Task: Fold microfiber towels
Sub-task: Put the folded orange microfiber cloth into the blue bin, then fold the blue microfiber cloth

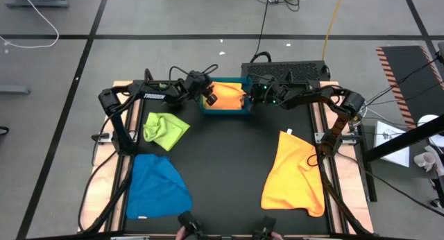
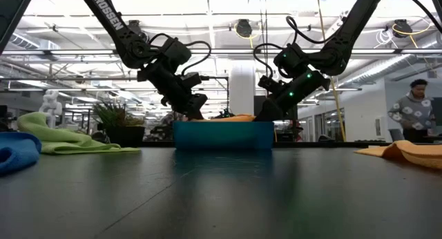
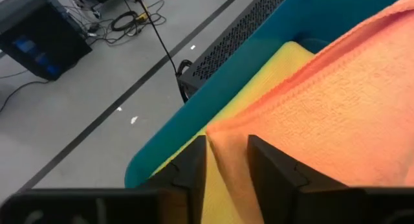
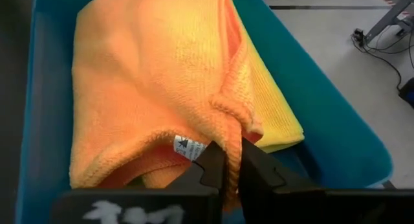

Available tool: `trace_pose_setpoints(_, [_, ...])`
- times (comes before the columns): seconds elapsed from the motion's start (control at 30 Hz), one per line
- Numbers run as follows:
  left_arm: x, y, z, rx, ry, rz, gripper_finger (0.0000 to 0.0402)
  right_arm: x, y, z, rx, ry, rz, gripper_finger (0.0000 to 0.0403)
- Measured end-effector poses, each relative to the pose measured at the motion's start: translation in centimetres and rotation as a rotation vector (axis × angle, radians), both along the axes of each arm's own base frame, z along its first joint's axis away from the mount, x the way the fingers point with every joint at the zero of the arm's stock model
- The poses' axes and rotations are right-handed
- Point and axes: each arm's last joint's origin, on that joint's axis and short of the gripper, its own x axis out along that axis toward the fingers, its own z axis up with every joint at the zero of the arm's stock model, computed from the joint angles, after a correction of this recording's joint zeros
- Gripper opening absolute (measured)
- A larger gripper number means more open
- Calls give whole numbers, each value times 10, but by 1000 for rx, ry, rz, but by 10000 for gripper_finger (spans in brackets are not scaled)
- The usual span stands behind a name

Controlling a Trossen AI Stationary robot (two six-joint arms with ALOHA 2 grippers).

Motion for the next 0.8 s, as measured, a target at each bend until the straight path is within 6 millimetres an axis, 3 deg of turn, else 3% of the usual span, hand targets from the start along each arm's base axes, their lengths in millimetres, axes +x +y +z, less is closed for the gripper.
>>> trace_pose_setpoints(0.2, [0,0,1,0,-5,15,179,1,-1,2,26,-35,-31,63])
trace_pose_setpoints(0.4, [-3,-3,20,37,-45,18,226,1,-2,7,0,-54,-52,104])
trace_pose_setpoints(0.6, [-7,-13,51,109,-96,5,241,-6,0,38,-115,-94,-115,134])
trace_pose_setpoints(0.8, [-6,-41,85,146,-168,-112,241,-18,13,75,-159,-126,-137,143])
